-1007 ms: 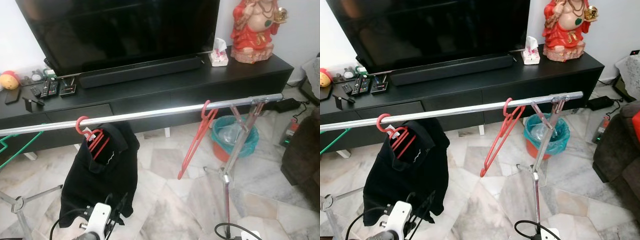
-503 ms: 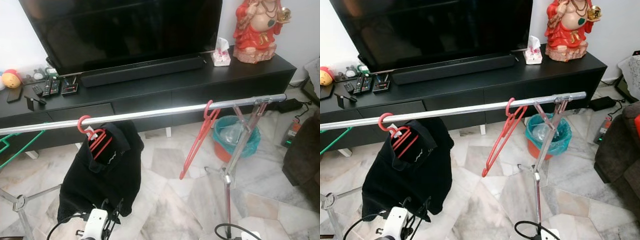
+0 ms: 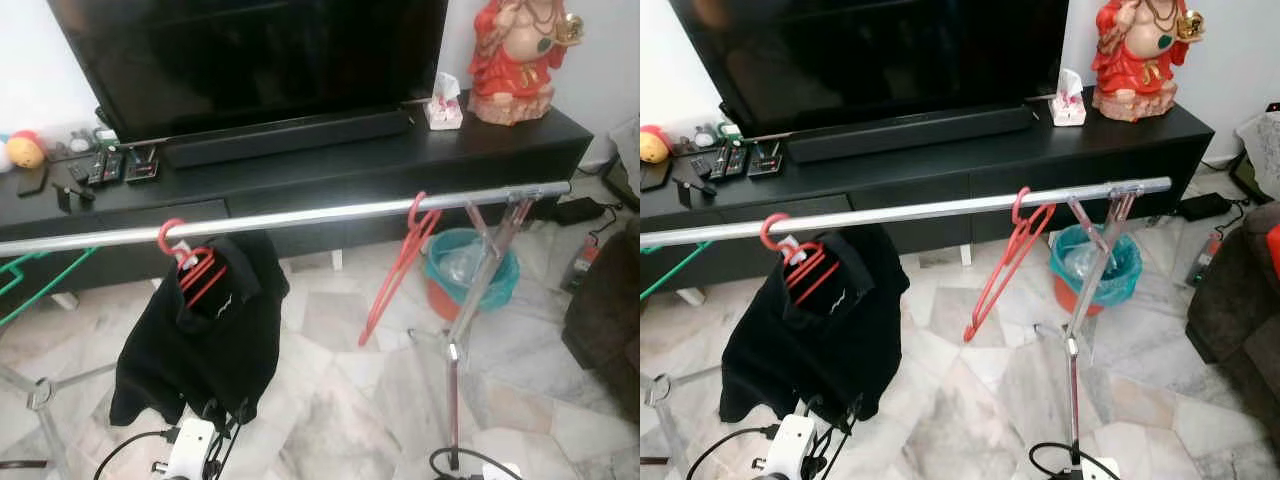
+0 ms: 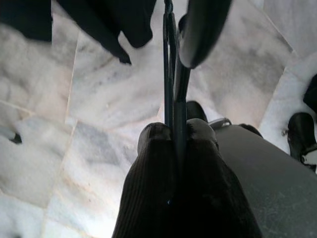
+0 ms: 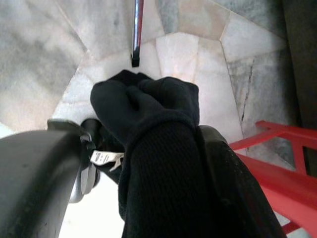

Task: Hang hanger

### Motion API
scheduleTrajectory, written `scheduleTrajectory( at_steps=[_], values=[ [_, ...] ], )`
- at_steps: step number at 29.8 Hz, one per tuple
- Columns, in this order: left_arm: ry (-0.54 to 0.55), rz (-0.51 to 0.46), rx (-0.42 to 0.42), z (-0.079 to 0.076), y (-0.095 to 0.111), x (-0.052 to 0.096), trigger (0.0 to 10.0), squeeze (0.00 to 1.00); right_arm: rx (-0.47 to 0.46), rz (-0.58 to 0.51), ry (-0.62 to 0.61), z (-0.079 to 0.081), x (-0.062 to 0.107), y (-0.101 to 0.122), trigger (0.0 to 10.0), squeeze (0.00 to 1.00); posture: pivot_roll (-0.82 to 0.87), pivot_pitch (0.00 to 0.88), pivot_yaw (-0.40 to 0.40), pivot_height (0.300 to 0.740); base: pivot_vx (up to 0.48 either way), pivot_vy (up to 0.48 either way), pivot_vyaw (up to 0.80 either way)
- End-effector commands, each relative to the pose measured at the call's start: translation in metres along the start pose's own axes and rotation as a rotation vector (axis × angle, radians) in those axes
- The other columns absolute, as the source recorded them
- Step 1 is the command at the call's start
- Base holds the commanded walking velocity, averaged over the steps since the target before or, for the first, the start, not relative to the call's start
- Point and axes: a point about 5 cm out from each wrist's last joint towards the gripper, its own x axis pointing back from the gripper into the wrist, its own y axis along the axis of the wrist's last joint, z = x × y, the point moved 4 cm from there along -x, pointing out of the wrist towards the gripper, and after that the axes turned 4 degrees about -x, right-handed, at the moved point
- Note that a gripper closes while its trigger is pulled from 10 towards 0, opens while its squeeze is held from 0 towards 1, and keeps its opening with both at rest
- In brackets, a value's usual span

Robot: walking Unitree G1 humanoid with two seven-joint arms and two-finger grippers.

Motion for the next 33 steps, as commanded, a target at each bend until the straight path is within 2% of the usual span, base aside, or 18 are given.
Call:
scheduleTrajectory(
  at_steps=[1, 33],
  values=[
    [0.013, 0.018, 0.010, 0.0052, -0.0071, 0.0025, 10.0, 0.00, 0.008, 0.021, 0.011, 0.0030, 0.0015, -0.0071, 10.0, 0.00, -0.07, 0.000, 0.090, 0.740, -0.341, 0.000, 0.00],
    [0.005, 0.006, 0.020, 0.0048, -0.0024, 0.0014, 10.0, 0.00, 0.000, 0.020, 0.003, 0.0004, 0.0008, -0.0056, 10.0, 0.00, -0.06, 0.000, 0.086, 0.740, -0.334, 0.000, 0.00]
  ],
)
